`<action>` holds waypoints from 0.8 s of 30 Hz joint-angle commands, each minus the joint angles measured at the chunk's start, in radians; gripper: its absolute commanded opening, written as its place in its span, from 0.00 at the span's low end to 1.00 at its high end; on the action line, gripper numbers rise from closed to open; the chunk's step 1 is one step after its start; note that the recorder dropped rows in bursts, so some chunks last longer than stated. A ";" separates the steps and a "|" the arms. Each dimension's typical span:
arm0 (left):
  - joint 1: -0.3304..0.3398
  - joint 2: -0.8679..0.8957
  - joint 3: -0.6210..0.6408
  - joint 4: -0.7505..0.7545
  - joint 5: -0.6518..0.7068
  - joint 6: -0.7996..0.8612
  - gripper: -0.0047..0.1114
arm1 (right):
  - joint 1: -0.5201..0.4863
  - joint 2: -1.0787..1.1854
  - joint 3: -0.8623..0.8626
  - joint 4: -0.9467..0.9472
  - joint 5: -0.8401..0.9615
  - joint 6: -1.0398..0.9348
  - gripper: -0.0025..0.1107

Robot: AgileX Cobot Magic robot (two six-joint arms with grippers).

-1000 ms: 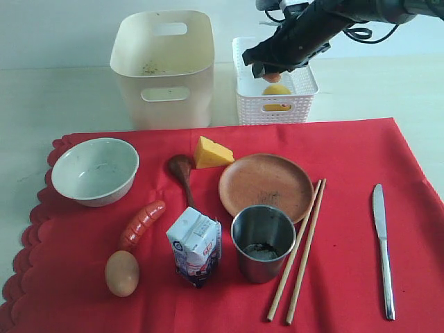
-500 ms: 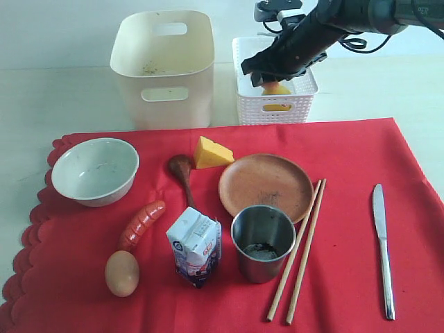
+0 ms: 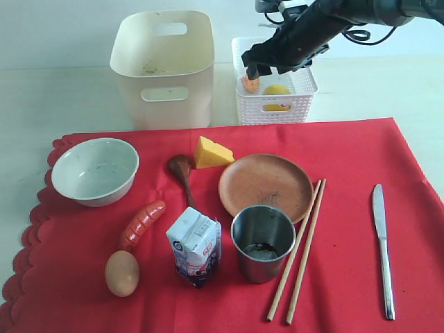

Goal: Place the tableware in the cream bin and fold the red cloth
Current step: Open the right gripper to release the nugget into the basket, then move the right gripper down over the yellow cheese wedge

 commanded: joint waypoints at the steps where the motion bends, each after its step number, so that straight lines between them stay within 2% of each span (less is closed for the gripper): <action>1: 0.002 -0.005 0.002 -0.006 -0.009 -0.005 0.04 | 0.002 -0.039 -0.007 -0.006 0.024 -0.002 0.60; 8: 0.002 -0.005 0.002 -0.006 -0.009 -0.005 0.04 | 0.002 -0.086 -0.007 -0.005 0.100 -0.002 0.60; 20: 0.002 -0.005 0.002 -0.006 -0.009 -0.005 0.04 | 0.002 -0.231 -0.007 0.005 0.433 0.025 0.59; 24: 0.002 -0.005 0.002 -0.006 -0.009 -0.005 0.04 | 0.002 -0.256 -0.007 0.083 0.492 -0.032 0.59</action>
